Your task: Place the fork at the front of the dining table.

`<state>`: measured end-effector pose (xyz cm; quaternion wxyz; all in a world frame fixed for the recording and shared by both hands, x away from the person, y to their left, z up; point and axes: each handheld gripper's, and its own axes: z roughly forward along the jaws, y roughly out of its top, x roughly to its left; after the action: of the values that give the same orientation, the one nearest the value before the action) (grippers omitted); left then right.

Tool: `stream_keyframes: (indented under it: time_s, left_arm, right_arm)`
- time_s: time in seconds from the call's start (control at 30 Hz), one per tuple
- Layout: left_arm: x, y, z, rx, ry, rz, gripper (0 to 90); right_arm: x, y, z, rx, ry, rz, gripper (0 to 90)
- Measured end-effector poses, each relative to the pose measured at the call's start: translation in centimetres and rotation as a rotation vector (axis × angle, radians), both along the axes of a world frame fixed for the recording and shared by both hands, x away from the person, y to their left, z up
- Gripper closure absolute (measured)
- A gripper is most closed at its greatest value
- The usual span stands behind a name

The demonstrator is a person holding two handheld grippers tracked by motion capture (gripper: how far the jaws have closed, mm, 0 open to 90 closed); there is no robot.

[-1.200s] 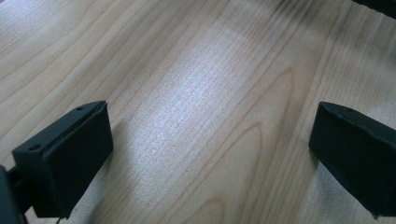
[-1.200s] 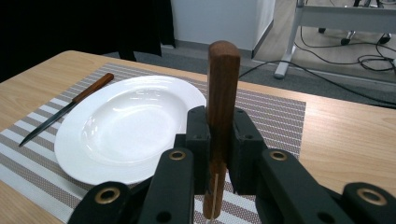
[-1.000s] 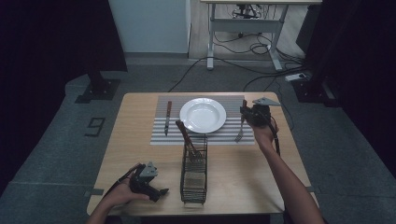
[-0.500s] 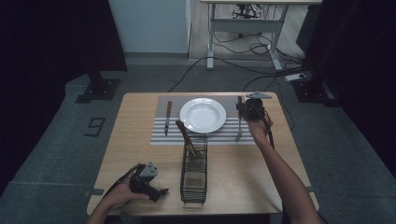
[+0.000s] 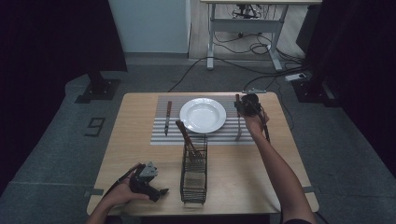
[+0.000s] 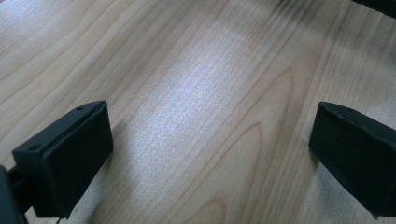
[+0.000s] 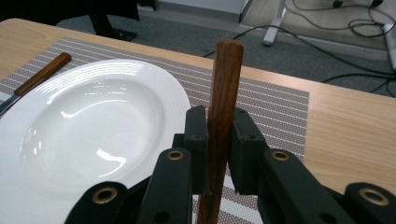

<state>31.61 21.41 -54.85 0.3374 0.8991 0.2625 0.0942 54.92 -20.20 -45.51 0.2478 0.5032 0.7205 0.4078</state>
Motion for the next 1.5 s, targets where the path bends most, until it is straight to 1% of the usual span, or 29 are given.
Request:
stream_keyframes:
  time_s: [0.07, 0.17, 0.27, 0.37, 0.43, 0.47, 0.63, 0.67, 0.7, 0.97, 1.03, 1.13, 1.23, 1.33, 1.4, 1.5]
  left_arm:
    - [0.0, 0.0, 0.0, -0.001, 0.0, -0.002, 0.0]
    - [0.1, 0.0, 0.0, -0.001, 0.0, -0.002, 0.0]
    - [0.1, 0.0, 0.0, 0.0, -0.001, -0.002, 0.0]
    - [0.1, 0.0, 0.0, 0.001, -0.001, -0.003, 0.0]
    - [0.1, 0.0, 0.0, 0.001, -0.001, -0.003, 0.0]
    - [0.1, 0.0, 0.0, 0.001, -0.001, -0.003, 0.0]
    - [0.1, 0.0, 0.0, 0.001, -0.001, -0.002, 0.0]
    - [0.1, 0.0, 0.0, 0.001, -0.001, -0.002, 0.0]
    - [0.1, 0.0, 0.0, 0.001, -0.001, -0.002, 0.0]
    - [0.1, 0.0, 0.0, 0.001, -0.001, -0.002, 0.0]
    - [0.1, 0.0, 0.0, 0.001, -0.001, -0.002, 0.0]
    - [0.1, 0.0, 0.0, 0.001, -0.001, -0.002, 0.0]
    - [0.1, 0.0, 0.0, 0.001, -0.001, -0.002, 0.0]
    - [0.1, 0.0, 0.0, 0.001, -0.001, -0.002, 0.0]
    - [0.1, 0.0, 0.0, 0.001, -0.001, -0.002, 0.0]
    - [0.1, 0.0, 0.0, 0.002, -0.001, -0.002, 0.0]
  right_arm:
    - [0.6, 0.1, -0.2, -0.003, 0.013, 0.001, 78.9]
    - [1.5, 0.1, -0.6, 0.0, 0.046, -0.012, 78.7]
    - [2.3, 0.2, -1.2, -0.003, 0.064, -0.022, 78.5]
    - [2.8, 0.2, -1.8, -0.003, 0.065, -0.033, 78.4]
    - [2.9, 0.2, -2.0, -0.001, 0.065, -0.036, 78.4]
    - [3.2, 0.2, -2.3, 0.001, 0.067, -0.04, 78.3]
    - [3.8, 0.2, -3.1, 0.001, 0.08, -0.052, 77.8]
    - [4.0, 0.2, -3.2, -0.009, 0.099, -0.051, 77.6]
    - [4.2, 0.3, -3.4, -0.016, 0.105, -0.051, 77.5]
    - [5.6, 1.0, -5.2, -0.02, 0.158, -0.055, 77.5]
    - [5.9, 1.2, -5.7, -0.022, 0.163, -0.057, 77.5]
    - [6.3, 1.4, -6.8, -0.026, 0.188, -0.066, 77.4]
    - [6.5, 1.5, -7.5, -0.025, 0.206, -0.076, 77.5]
    - [6.6, 1.6, -8.1, -0.053, 0.22, -0.075, 77.6]
    - [6.6, 1.8, -8.3, -0.057, 0.231, -0.075, 77.6]
    - [6.5, 2.0, -8.3, -0.073, 0.226, -0.076, 77.6]
